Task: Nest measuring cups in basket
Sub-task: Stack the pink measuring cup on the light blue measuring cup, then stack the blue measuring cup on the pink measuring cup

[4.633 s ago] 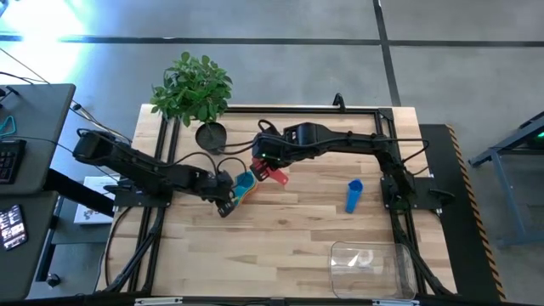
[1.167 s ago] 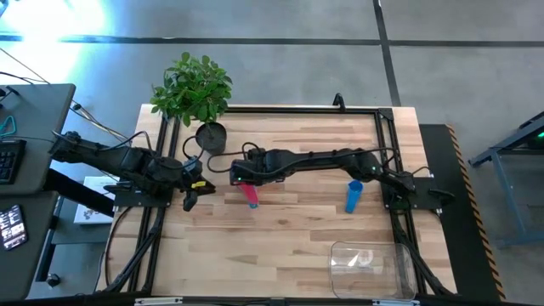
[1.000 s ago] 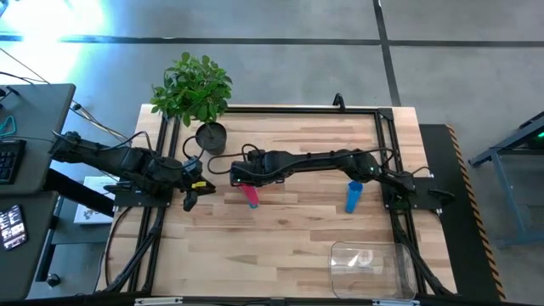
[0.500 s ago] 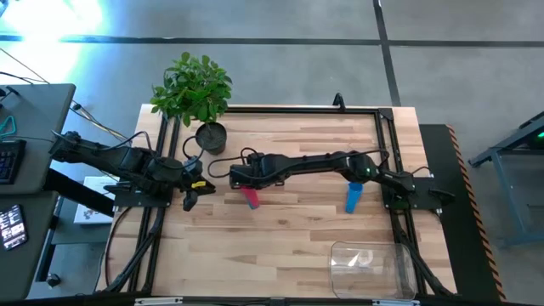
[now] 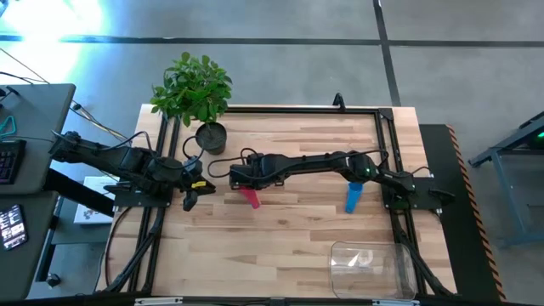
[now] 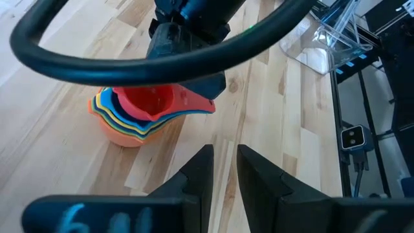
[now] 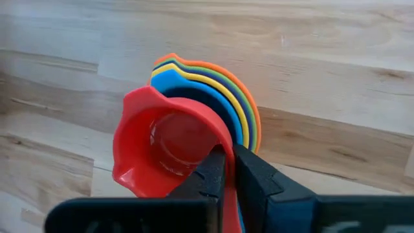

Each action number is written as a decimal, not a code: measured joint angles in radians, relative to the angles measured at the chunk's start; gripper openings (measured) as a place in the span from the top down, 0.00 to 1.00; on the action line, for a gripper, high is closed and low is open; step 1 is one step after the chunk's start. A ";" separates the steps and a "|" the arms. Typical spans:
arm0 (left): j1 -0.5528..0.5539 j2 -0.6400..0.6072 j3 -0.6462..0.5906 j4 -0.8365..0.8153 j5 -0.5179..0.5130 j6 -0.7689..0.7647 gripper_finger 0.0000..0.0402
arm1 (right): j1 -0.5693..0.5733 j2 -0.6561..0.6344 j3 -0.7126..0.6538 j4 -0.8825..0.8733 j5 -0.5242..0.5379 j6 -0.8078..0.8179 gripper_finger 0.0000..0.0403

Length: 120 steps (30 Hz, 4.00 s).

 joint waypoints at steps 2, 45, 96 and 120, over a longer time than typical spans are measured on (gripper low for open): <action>0.000 0.000 0.000 0.000 0.000 0.000 0.86 | 0.000 0.000 0.000 0.000 0.000 -0.005 0.93; 0.000 0.000 0.000 -0.052 0.004 -0.035 0.86 | 0.101 -0.022 0.002 0.516 -0.117 -0.234 0.86; 0.002 -0.213 0.001 -0.032 -0.077 -0.140 0.86 | 0.110 0.041 0.047 0.166 -0.160 -0.346 0.86; 0.002 -0.210 0.001 -0.029 -0.079 -0.141 0.86 | 0.114 0.061 0.047 0.047 -0.156 -0.300 0.86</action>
